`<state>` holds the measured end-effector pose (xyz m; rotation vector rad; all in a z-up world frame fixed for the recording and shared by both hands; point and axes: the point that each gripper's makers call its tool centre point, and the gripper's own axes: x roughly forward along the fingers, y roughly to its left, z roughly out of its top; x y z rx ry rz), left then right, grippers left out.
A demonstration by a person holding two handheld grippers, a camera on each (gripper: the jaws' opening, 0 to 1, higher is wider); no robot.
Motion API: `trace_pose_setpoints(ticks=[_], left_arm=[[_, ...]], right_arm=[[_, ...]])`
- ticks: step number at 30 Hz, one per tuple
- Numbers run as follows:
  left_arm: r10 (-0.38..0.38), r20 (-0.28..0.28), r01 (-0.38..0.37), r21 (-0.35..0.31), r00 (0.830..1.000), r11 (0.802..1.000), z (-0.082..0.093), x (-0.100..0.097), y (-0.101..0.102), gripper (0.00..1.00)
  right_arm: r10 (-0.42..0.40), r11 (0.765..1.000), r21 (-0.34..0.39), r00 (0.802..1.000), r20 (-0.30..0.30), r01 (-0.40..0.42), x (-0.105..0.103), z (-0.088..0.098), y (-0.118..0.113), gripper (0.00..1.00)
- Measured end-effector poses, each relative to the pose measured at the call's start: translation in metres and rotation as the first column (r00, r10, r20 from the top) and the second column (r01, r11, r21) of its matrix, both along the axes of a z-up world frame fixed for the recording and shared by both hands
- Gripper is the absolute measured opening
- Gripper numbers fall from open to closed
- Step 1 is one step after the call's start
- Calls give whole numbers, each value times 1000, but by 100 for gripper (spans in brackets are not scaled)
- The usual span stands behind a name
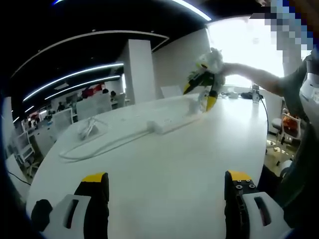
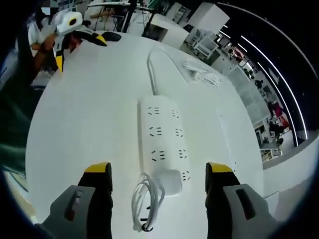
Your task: Straighten the power strip on the desk, plug the charger into it
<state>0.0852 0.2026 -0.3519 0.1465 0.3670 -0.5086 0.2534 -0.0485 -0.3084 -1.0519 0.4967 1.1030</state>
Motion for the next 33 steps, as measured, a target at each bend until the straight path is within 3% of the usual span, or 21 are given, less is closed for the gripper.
trace_pose_setpoints(ticks=[13, 20, 33], left_arm=[[-4, 0, 4, 9, 1000, 1000, 2, -1, -4, 100], [-8, -3, 8, 12, 1000, 1000, 1, -1, -7, 100], [-8, -6, 8, 19, 1000, 1000, 1, -2, -9, 100]], right_arm=[[1, 999, 32, 1000, 15, -2, -5, 5, -5, 80], [4, 997, 77, 1000, 24, -6, -5, 6, -4, 90], [9, 996, 89, 1000, 22, -11, -12, 6, -6, 93]])
